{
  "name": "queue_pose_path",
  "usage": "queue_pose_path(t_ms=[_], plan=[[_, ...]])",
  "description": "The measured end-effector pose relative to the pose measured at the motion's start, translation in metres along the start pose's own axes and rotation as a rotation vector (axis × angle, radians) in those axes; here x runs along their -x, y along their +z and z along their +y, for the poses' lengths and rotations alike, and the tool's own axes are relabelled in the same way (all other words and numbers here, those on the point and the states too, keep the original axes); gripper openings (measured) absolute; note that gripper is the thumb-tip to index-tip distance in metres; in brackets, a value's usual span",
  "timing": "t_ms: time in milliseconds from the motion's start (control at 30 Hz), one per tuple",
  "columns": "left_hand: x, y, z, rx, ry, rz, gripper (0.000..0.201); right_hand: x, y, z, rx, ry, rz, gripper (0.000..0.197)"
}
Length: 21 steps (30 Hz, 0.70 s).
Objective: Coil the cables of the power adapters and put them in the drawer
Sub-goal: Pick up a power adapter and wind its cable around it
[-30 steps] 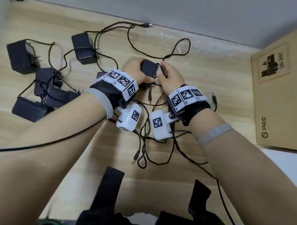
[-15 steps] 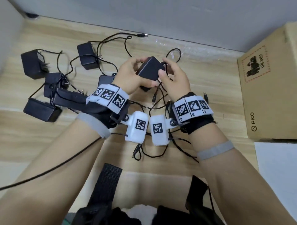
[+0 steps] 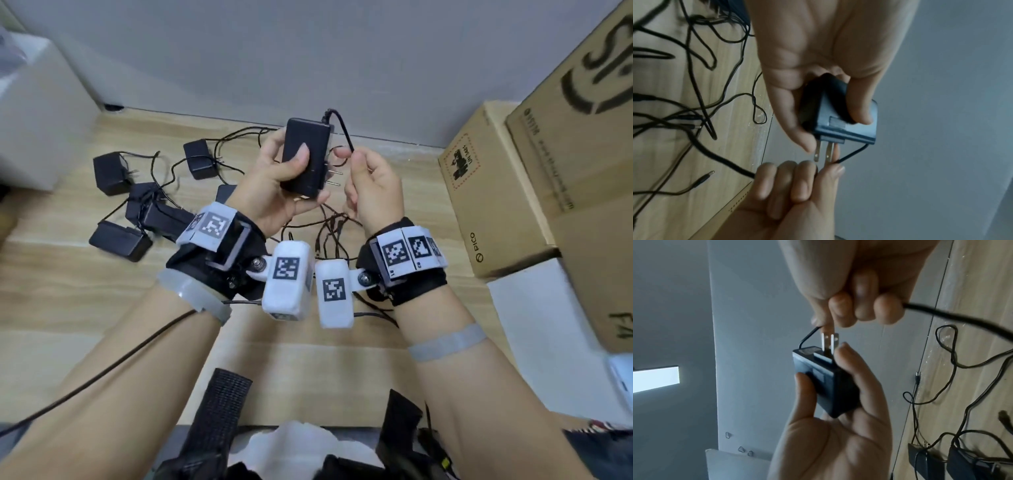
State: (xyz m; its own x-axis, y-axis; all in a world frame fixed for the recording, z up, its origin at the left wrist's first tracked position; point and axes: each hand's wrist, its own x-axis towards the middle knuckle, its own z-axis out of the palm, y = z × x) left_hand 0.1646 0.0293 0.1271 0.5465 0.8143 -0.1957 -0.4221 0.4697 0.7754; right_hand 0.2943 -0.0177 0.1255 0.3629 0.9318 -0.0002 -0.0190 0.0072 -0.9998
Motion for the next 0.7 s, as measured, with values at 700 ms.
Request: queue_pose_path(t_ms=[700], plan=[[0.026, -0.012, -0.002, -0.546, 0.033, 0.012, 0.039, 0.040, 0.016, 0.006, 0.781, 0.229, -0.299, 0.030]])
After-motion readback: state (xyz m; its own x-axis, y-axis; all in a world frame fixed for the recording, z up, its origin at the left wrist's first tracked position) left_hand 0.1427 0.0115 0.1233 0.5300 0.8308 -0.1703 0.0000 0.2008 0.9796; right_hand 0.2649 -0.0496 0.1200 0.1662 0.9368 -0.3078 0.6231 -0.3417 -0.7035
